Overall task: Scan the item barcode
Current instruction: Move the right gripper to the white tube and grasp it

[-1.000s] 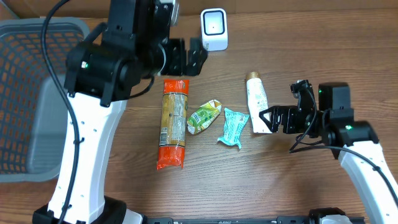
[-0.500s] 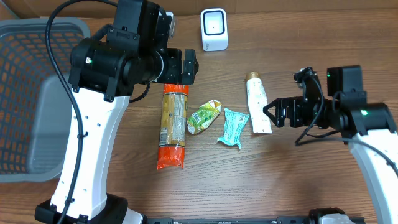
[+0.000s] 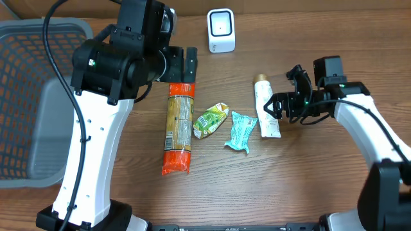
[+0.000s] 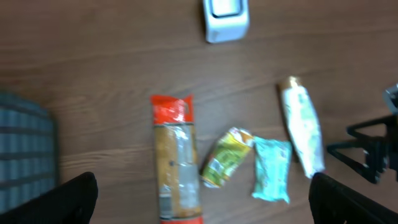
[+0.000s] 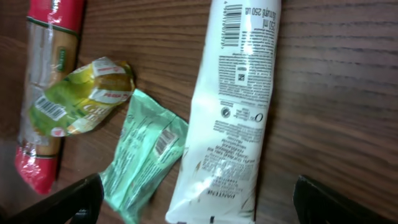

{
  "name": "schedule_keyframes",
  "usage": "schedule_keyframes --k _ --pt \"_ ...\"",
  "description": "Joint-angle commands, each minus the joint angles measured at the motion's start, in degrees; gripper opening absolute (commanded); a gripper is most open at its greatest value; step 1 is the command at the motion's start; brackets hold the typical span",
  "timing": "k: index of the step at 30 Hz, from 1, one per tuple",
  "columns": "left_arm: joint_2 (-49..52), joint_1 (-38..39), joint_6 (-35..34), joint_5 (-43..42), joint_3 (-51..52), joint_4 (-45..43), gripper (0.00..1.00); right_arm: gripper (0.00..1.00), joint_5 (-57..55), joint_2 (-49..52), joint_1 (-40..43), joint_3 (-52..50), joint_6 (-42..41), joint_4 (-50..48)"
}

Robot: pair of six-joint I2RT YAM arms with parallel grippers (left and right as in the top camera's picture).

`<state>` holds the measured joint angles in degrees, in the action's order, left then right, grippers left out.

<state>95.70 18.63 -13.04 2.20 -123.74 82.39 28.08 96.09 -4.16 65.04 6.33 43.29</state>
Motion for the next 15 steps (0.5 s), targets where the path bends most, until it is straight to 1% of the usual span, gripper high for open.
schedule_keyframes --k 1,6,12,15 --pt "0.2 -0.3 1.5 7.0 -0.1 -1.2 0.99 0.98 -0.2 4.1 0.1 0.5 1.3 -2.4" --pt "0.2 -0.3 1.5 7.2 -0.1 -1.5 0.99 0.98 -0.7 8.5 0.1 0.5 1.7 -4.9" --pt "0.2 -0.3 1.2 6.8 -0.1 -1.4 0.99 0.98 -0.6 9.7 0.1 0.5 3.2 -6.7" --pt "0.2 -0.3 1.2 6.8 -0.1 -1.4 1.00 0.95 -0.6 9.9 0.0 0.1 3.1 -8.2"
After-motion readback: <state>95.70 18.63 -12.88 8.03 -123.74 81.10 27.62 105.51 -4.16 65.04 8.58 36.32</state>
